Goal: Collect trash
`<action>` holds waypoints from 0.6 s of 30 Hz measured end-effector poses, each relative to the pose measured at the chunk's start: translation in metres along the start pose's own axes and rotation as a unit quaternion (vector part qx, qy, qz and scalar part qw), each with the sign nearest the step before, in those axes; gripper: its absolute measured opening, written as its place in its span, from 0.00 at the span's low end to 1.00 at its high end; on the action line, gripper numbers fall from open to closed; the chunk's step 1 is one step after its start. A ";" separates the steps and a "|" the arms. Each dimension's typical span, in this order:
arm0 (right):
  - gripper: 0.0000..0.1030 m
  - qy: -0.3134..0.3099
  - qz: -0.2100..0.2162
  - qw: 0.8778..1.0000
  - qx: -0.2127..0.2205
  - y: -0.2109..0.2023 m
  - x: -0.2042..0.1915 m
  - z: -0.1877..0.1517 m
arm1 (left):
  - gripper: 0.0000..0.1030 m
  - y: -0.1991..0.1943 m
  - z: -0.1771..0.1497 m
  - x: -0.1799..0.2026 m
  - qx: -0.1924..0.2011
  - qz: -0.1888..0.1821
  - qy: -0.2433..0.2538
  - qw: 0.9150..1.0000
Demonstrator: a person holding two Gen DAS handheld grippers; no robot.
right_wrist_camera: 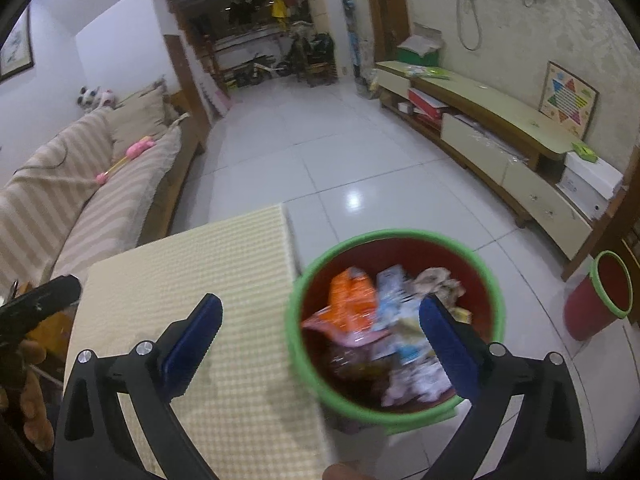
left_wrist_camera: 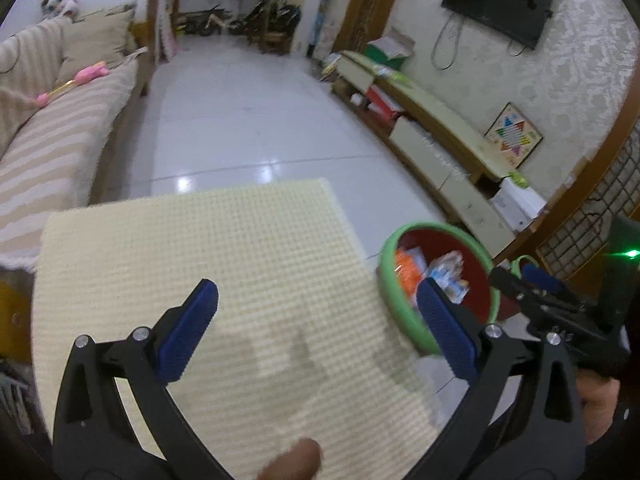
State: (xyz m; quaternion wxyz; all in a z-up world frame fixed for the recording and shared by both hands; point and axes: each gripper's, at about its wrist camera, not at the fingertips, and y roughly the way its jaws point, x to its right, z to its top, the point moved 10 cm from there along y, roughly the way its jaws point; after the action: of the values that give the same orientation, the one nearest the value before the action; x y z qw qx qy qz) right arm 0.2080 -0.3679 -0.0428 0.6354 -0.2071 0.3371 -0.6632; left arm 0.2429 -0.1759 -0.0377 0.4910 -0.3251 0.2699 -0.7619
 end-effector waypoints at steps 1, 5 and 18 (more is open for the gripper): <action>0.93 -0.003 0.003 1.000 0.000 -0.001 -0.007 -0.003 | 0.94 -0.004 -0.005 -0.010 -0.001 0.008 -0.005 1.000; 0.93 -0.027 0.028 0.999 -0.008 -0.006 -0.055 -0.026 | 0.94 -0.021 -0.027 -0.045 -0.004 0.034 -0.021 0.999; 0.93 -0.103 0.040 0.994 -0.015 -0.019 -0.149 -0.090 | 0.95 -0.074 -0.105 -0.129 0.018 0.142 -0.064 0.988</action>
State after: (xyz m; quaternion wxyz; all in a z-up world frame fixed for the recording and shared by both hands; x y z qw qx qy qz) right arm 0.1470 -0.2060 -0.0686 0.6898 -0.2701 0.2876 -0.6071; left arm 0.1601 -0.0194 -0.0814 0.6164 -0.3222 0.2676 -0.6668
